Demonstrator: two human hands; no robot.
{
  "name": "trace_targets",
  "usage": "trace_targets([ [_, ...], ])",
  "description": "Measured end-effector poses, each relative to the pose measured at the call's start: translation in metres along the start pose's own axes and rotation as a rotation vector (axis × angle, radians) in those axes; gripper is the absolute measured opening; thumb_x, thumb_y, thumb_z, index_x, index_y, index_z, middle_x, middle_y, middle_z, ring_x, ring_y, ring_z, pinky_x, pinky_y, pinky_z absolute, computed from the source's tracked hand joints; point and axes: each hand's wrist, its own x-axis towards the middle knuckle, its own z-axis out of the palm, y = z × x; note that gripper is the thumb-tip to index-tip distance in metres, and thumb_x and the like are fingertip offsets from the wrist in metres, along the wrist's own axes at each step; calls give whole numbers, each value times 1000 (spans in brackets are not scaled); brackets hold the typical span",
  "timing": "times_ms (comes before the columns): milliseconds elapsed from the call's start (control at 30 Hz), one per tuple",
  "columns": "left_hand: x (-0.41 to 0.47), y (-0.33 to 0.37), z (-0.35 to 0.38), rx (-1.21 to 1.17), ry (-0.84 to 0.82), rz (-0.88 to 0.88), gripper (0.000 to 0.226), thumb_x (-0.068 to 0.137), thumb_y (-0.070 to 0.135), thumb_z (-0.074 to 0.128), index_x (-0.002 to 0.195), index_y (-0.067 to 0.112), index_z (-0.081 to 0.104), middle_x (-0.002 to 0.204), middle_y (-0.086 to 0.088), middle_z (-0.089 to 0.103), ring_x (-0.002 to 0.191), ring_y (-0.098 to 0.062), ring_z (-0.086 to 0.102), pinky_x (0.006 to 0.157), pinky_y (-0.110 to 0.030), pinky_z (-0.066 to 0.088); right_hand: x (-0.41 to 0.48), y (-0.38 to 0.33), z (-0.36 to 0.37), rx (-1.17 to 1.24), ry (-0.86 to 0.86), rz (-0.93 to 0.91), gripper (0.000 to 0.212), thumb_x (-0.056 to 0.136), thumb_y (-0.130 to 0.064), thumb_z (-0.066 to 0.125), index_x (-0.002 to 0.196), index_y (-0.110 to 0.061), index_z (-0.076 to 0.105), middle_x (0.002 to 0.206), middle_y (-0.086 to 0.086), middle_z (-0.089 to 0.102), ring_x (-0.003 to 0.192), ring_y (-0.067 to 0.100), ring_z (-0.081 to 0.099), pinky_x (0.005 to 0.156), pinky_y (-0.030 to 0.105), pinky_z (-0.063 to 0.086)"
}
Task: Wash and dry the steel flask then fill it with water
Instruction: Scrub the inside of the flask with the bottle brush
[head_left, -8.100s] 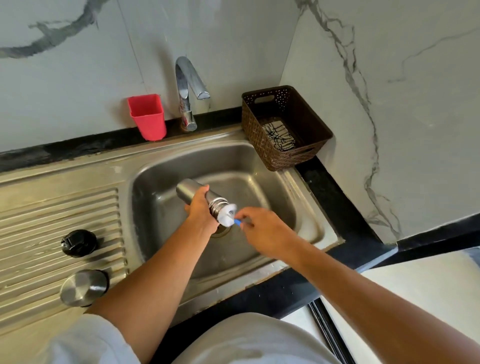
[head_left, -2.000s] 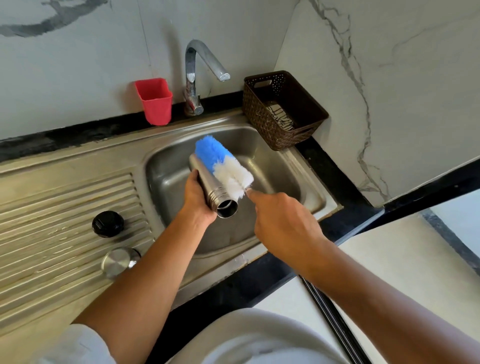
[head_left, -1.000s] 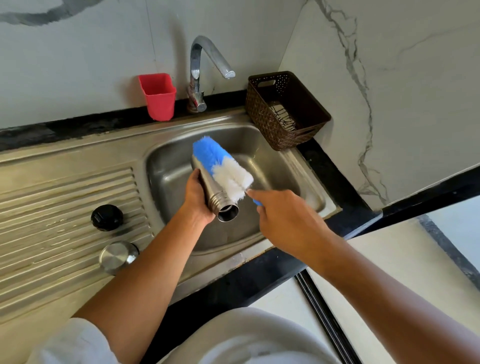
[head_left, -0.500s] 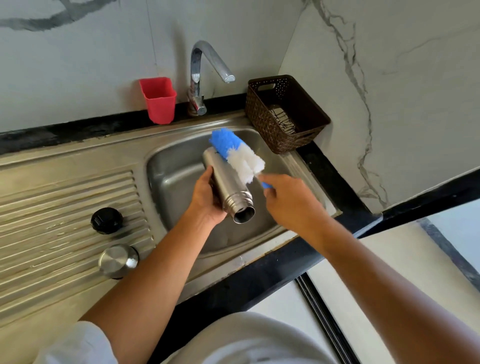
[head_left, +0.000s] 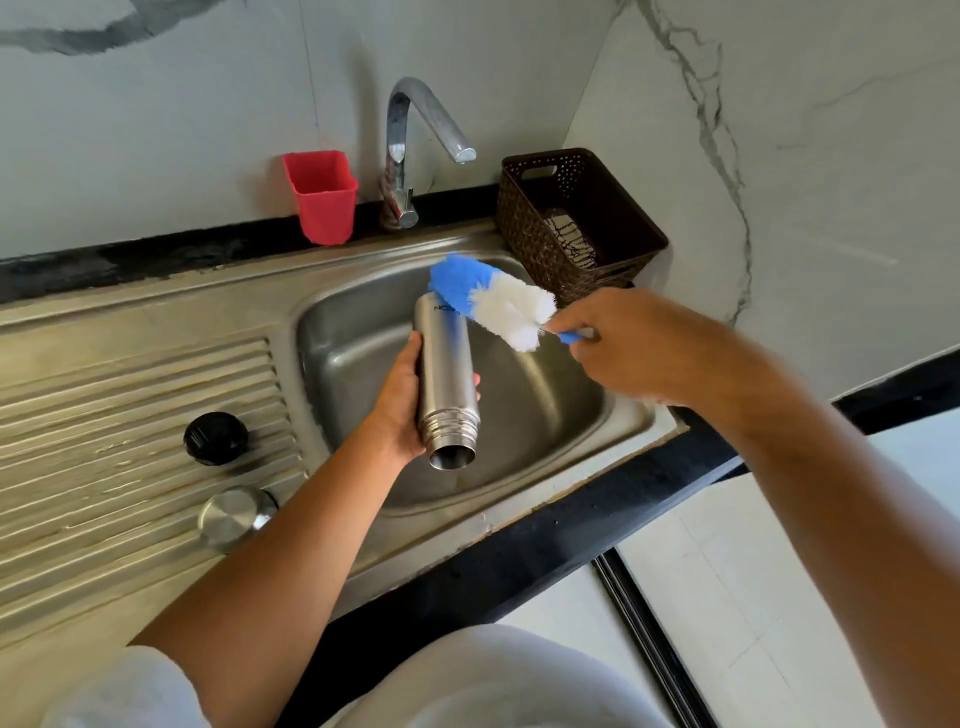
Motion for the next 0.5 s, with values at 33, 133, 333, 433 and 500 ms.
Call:
trace_targets([
  [33,0,-1,2,16,-11,-5,70,100,69,46,131,8,60,89,-17,75,77,-29,71,71,-39,61,1,-2,-1,-14,13,0,47,100,-10,53,142,-29,62,130,5,65,106,24,65,95,41,56],
  [133,-6,-9,25,72,-60,-23,72,100,70,45,127,6,62,92,-18,74,75,-29,72,72,-39,62,11,-14,13,-11,58,-14,45,98,-11,52,139,-27,64,124,8,68,101,28,67,90,45,59],
  [333,4,21,5,-355,-57,108,77,96,73,50,143,14,61,129,-10,67,119,-29,65,117,-46,44,-39,-7,38,63,5,-40,36,105,-15,45,135,-25,63,82,-1,62,64,16,56,56,35,46],
  [433,2,17,8,-426,-22,109,65,97,63,57,141,15,64,124,-9,70,110,-29,68,117,-45,44,-42,-10,51,182,63,-38,37,107,-21,45,138,-33,62,95,-3,70,75,17,64,64,36,54],
  [500,-1,9,20,-434,-1,88,60,98,60,57,133,12,67,113,-11,75,100,-29,72,102,-42,53,-23,-16,60,269,97,4,36,107,-19,45,137,-27,63,118,3,71,99,23,68,85,43,60],
])
